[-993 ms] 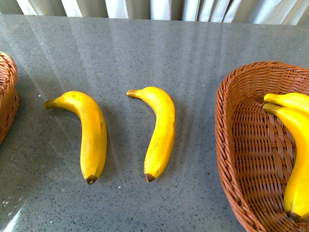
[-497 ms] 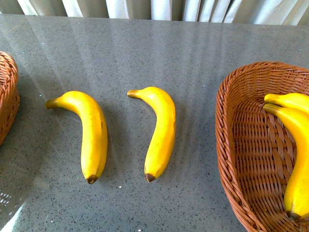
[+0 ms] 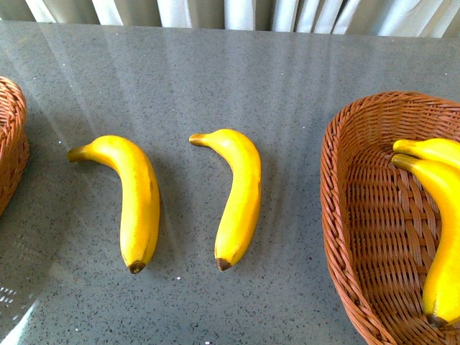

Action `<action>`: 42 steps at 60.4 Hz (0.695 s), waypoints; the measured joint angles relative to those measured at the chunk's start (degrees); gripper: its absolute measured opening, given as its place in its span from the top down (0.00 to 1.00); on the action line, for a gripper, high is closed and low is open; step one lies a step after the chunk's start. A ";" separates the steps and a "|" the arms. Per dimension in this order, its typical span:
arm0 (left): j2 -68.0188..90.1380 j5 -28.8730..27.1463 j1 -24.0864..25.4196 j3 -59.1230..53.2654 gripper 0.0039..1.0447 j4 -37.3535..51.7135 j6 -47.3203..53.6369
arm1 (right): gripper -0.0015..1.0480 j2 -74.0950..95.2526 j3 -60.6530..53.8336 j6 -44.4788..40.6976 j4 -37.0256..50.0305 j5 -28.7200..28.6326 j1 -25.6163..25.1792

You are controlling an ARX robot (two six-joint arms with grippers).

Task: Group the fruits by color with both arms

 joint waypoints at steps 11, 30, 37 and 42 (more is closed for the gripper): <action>-6.43 0.00 0.00 -2.19 0.99 -4.15 0.13 | 0.09 0.00 0.00 0.00 0.00 0.00 0.00; -14.80 0.02 0.00 -5.33 0.99 -9.01 0.17 | 0.09 0.00 0.00 0.02 0.00 -0.02 0.00; -18.71 0.02 0.00 -5.35 0.99 -12.52 0.17 | 0.09 0.00 0.00 0.02 0.00 0.00 0.00; -21.29 0.02 0.00 -5.35 0.99 -15.08 0.17 | 0.09 0.00 0.00 0.02 0.00 0.00 0.00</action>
